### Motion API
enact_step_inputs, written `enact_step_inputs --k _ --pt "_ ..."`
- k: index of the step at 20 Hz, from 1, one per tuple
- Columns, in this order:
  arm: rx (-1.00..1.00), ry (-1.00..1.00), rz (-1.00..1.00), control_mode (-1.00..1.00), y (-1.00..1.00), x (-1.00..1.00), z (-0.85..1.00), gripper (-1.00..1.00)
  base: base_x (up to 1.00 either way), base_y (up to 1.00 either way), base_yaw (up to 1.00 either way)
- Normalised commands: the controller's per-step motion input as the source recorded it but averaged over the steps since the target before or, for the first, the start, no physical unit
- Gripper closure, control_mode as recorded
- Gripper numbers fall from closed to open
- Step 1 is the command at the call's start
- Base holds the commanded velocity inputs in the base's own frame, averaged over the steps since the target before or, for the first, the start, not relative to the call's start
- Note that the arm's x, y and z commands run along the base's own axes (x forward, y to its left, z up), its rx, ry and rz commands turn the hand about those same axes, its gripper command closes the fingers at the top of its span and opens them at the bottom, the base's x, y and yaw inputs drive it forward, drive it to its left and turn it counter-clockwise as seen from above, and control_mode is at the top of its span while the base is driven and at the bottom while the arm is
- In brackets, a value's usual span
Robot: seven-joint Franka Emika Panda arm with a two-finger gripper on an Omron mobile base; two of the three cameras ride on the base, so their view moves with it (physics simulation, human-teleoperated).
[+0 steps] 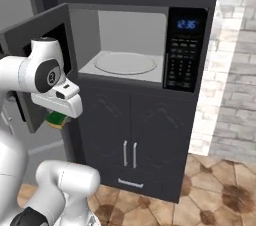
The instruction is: Place the sponge inside the microwave to prepare for sanitizing.
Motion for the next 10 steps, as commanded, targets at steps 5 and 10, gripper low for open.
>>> enact_step_inputs --k 5,10 --pt "0.00 0.00 0.00 1.00 0.00 0.00 0.00 1.00 0.24 -0.49 0.26" --pt "0.00 0.00 0.00 1.00 0.00 0.00 0.00 1.00 0.34 -0.52 0.15"
